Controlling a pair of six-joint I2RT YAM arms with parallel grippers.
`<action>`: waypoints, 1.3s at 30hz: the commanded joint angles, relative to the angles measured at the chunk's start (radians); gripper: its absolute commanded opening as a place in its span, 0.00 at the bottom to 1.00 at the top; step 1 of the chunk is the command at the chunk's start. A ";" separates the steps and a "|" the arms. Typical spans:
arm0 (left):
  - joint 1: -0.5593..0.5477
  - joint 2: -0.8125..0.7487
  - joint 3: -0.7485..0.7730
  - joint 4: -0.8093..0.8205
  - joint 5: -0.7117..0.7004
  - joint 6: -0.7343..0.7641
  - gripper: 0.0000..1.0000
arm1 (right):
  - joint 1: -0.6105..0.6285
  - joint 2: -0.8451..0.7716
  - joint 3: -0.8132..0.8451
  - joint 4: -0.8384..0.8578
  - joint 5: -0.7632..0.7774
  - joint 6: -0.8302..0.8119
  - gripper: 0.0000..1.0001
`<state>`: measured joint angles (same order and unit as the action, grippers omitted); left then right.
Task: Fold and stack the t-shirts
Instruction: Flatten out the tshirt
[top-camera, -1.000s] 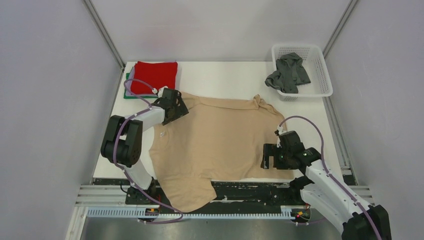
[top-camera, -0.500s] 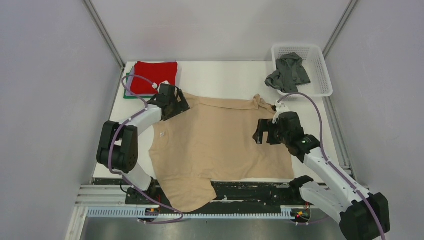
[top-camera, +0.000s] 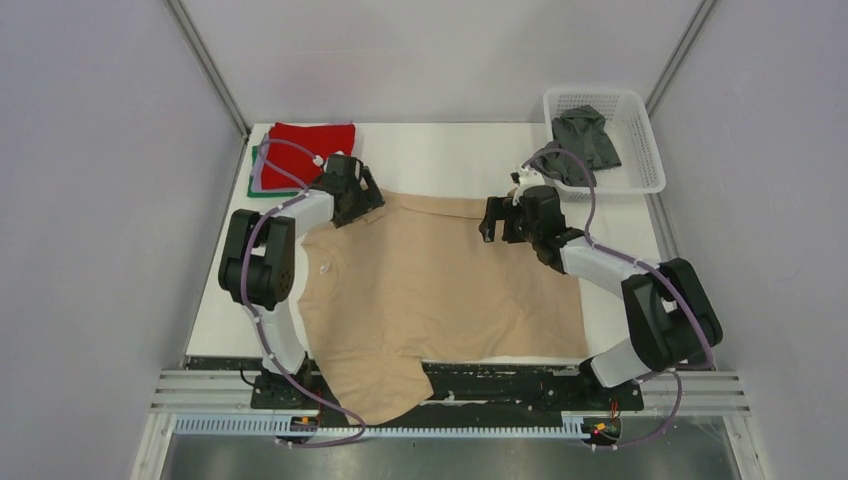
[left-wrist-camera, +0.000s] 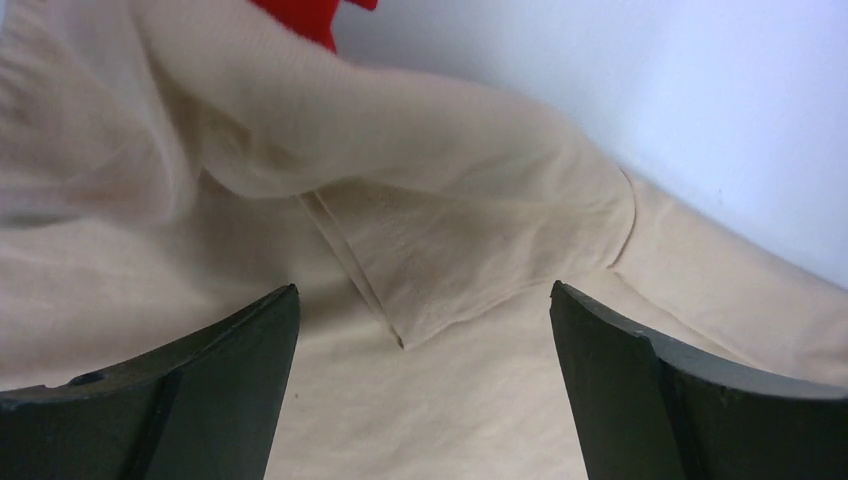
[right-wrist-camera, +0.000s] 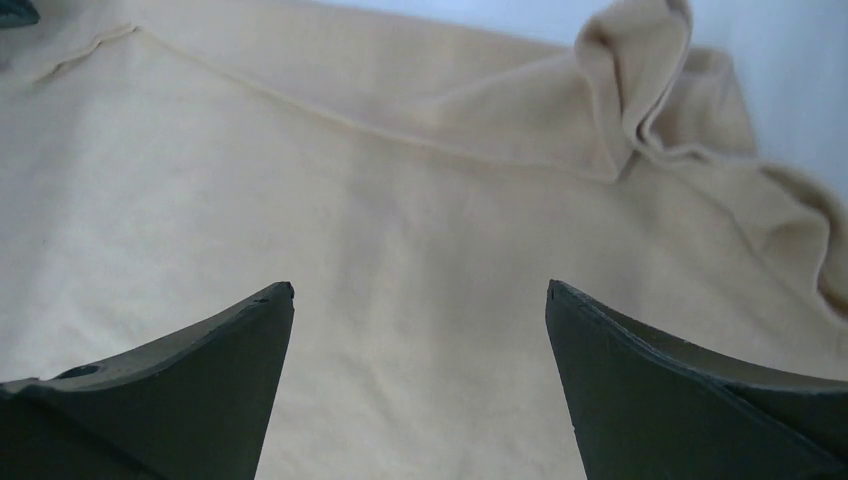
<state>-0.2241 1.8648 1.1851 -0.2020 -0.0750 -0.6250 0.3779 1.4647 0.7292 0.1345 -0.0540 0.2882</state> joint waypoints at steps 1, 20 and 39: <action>0.011 0.052 0.090 0.046 0.035 -0.001 1.00 | 0.001 0.110 0.124 0.103 0.100 -0.057 0.98; 0.024 0.242 0.435 0.125 0.138 0.021 1.00 | -0.149 0.497 0.497 0.159 0.175 0.131 0.98; 0.025 0.157 0.484 -0.137 0.272 0.155 1.00 | -0.095 0.327 0.344 0.148 0.015 -0.016 0.98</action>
<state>-0.2005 2.0895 1.6615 -0.2882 0.1493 -0.5415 0.2295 1.9179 1.1271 0.2878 -0.0284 0.3702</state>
